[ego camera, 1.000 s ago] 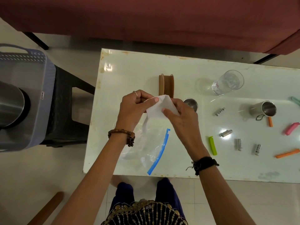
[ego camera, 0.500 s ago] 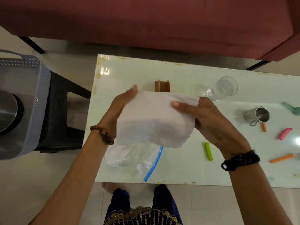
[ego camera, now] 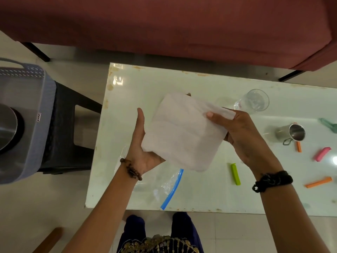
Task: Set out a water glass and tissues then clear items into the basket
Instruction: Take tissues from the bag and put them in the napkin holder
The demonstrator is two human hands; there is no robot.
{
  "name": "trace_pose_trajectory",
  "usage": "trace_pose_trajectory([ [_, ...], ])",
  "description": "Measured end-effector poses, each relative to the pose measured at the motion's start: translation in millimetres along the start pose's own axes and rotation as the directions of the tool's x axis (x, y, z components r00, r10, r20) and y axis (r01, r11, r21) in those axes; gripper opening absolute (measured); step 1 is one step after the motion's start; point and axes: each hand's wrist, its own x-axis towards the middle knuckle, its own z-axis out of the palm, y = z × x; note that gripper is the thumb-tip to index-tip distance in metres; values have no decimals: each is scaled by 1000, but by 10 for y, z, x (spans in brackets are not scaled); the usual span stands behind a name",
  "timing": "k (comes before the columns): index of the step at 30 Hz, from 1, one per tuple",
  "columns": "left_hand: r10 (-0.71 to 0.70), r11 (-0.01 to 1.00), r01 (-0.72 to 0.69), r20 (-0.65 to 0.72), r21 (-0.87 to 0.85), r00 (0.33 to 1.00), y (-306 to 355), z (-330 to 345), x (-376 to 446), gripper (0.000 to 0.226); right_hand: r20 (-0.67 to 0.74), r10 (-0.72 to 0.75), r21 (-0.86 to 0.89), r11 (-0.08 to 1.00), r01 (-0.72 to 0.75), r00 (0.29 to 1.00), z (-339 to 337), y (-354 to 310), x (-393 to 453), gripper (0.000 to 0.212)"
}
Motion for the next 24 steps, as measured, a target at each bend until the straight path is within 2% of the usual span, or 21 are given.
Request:
trace_pose_trajectory([
  [3,-8,997,10,-33,77,999,53,-3,-49,61,-9,13,-107,994,-14,1000,-59,47,34,12],
  [6,27,979,-1,-127,202,992,40,-48,-66,20,53,46,14,999,-47,998,-102,36,51,18],
  [7,27,964,12,-144,265,989,37,-42,-65,18,66,59,60,996,-63,996,-118,35,54,19],
  [9,30,939,34,-181,342,983,22,-16,-54,30,58,83,55,995,-86,995,-146,56,47,24],
  [11,78,915,-3,-171,403,982,13,29,-53,43,17,81,-29,996,-80,997,-158,88,25,27],
  [14,215,826,-159,-41,540,976,10,86,-60,74,-62,2,-191,981,-14,998,-134,141,-1,26],
  [15,232,793,-194,8,577,973,9,101,-64,78,-99,-40,-270,963,12,994,-114,154,-2,23],
  [17,214,757,-207,64,620,975,19,135,-81,71,-172,-152,-417,906,68,973,-69,183,6,16],
  [20,147,760,-141,42,634,988,33,152,-95,58,-221,-331,-573,805,153,917,43,195,-22,15],
  [24,112,793,-61,-47,606,993,8,190,-69,70,-168,-494,-669,692,269,853,199,212,-160,24],
])
